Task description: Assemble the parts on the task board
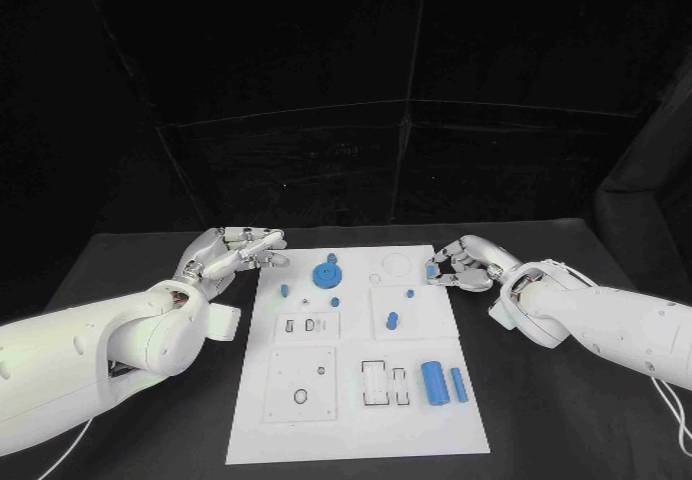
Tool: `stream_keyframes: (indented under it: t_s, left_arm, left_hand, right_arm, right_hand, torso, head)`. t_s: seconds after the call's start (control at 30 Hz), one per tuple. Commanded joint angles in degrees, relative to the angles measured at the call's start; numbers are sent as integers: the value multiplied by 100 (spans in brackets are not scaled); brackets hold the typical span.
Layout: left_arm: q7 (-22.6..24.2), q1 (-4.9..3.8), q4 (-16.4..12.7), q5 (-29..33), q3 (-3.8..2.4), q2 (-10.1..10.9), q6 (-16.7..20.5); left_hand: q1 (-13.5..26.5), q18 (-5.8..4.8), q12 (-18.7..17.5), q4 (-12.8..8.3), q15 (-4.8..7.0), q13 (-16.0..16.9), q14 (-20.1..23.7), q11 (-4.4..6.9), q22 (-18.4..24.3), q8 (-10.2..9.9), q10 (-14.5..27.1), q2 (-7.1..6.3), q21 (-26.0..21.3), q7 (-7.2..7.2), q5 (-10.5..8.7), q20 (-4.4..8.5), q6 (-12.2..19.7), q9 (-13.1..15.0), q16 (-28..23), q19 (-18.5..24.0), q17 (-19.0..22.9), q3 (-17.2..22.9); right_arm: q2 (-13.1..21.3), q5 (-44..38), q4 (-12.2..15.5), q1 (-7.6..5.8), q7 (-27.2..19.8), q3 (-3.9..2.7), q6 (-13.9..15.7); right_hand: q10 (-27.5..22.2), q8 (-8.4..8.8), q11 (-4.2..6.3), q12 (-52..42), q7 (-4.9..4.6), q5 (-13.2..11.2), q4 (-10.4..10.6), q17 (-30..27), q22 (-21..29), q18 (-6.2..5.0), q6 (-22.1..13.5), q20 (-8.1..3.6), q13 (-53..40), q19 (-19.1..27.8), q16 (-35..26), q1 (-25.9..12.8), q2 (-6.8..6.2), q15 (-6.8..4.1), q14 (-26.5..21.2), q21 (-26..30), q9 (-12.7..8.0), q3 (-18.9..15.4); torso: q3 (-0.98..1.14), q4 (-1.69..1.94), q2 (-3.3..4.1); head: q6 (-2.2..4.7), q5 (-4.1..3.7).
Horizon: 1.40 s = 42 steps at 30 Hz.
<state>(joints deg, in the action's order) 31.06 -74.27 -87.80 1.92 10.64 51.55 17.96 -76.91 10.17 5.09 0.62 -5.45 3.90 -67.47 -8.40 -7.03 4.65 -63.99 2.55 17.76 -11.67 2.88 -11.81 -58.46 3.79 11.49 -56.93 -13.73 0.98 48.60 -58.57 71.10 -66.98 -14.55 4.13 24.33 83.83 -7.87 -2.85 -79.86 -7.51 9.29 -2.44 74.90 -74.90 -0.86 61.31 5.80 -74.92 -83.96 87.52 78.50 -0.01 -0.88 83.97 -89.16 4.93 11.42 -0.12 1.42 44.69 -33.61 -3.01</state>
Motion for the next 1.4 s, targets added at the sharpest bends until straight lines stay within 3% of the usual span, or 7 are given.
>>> stream_keyframes:
  t_s: [0.03, 0.23, 0.47, 0.6, 0.77, 1.03, 1.4]
  left_arm:
    - [-5, -5, -4, -29, -4, 8, -77]
    - [-2, -6, -40, -29, -4, 23, -74]
    - [-5, -11, -90, -26, -5, 35, -68]
    - [-4, -15, -82, 7, -5, 40, -65]
    - [-5, -26, -56, 29, -6, 28, -62]
    - [1, -63, 24, 38, -6, 19, -23]
    - [61, -91, 70, 102, -7, 4, -31]
  left_hand:
    - [61, 28, -40, -10, -1, -10, -49, -23, 6, -41, 3, 19, -40, -45, -6, 1, 5, -7, -20, -28, -9, -16]
    - [61, 28, -40, -10, -1, -10, -49, -23, 6, -41, 3, 19, -40, -45, -6, 1, 5, -7, -20, -28, -9, -16]
    - [61, 28, -40, -10, -1, -10, -49, -23, 6, -41, 3, 19, -40, -45, -6, 1, 5, -7, -20, -28, -9, -16]
    - [61, 28, -40, -10, -1, -10, -49, -23, 6, -41, 3, 19, -40, -45, -6, 1, 5, -7, -20, -28, -9, -16]
    - [64, 27, -43, -11, -2, -10, -49, -23, 7, -42, 4, 22, -41, -45, -6, 0, 6, -7, -23, -29, -10, -17]
    - [66, 27, -47, -11, -3, -10, -49, -24, 8, -44, 5, 25, -42, -46, -6, 0, 7, -7, -25, -29, -11, -19]
    - [149, 25, -70, -8, -13, -7, -46, -30, 20, -57, 1, -34, -59, -45, -8, -9, 10, -5, -52, -24, -22, -109]
  right_arm:
    - [-3, 199, 49, -8, -69, -3, 252]
    - [81, 524, 336, -34, 0, -10, 404]
    - [79, 434, 1004, -285, 463, -14, 660]
    - [-118, 92, 1303, -410, 957, -15, 625]
    - [-488, -278, 1380, -468, 1468, -14, 500]
    - [-1217, -990, 1279, -474, 2139, -5, 189]
    - [-1680, -1749, 1351, -302, 2548, 22, -182]
  right_hand:
    - [0, -6, 56, -15, 50, -2, -4, 1032, -1350, 45, 86, -56, -621, -478, 37, 21, 107, -57, 496, -20, 10, 47]
    - [-12, 34, 50, 9, 38, 88, -24, 1027, -1349, 45, 55, -70, -606, -477, 34, -3, 127, -60, 495, -19, -11, 107]
    - [-31, 44, 53, 43, 41, 123, -46, 1027, -1368, 50, 65, -74, -580, -492, 33, -4, 160, -62, 495, -26, -18, 167]
    - [-53, 61, 51, 83, 35, 110, -75, 1001, -1341, 43, 51, -76, -548, -471, 21, 0, 159, -62, 489, -16, -27, 206]
    - [-58, 66, 49, 92, 31, 100, -78, 991, -1330, 40, 48, -76, -542, -462, 16, -7, 156, -62, 487, -11, -30, 213]
    - [-49, 89, 41, 86, 23, 32, -92, 993, -1307, 35, 43, -74, -551, -444, 15, -60, 152, -57, 488, -1, -43, 261]
    - [-58, 116, 32, 105, 14, -56, -94, 987, -1293, 31, 33, -67, -540, -432, 11, -149, 119, -47, 486, 5, -57, 296]
  torso:
    - [4, -8, 2]
    - [-16, -22, -18]
    - [-62, -32, -63]
    - [-75, -38, -85]
    - [-124, -11, -107]
    - [-153, 24, -111]
    - [-109, -25, -108]
  head:
    - [9, 15]
    - [4, 20]
    - [-28, 93]
    - [-77, 212]
    - [-145, 282]
    - [-255, 437]
    - [-307, 607]
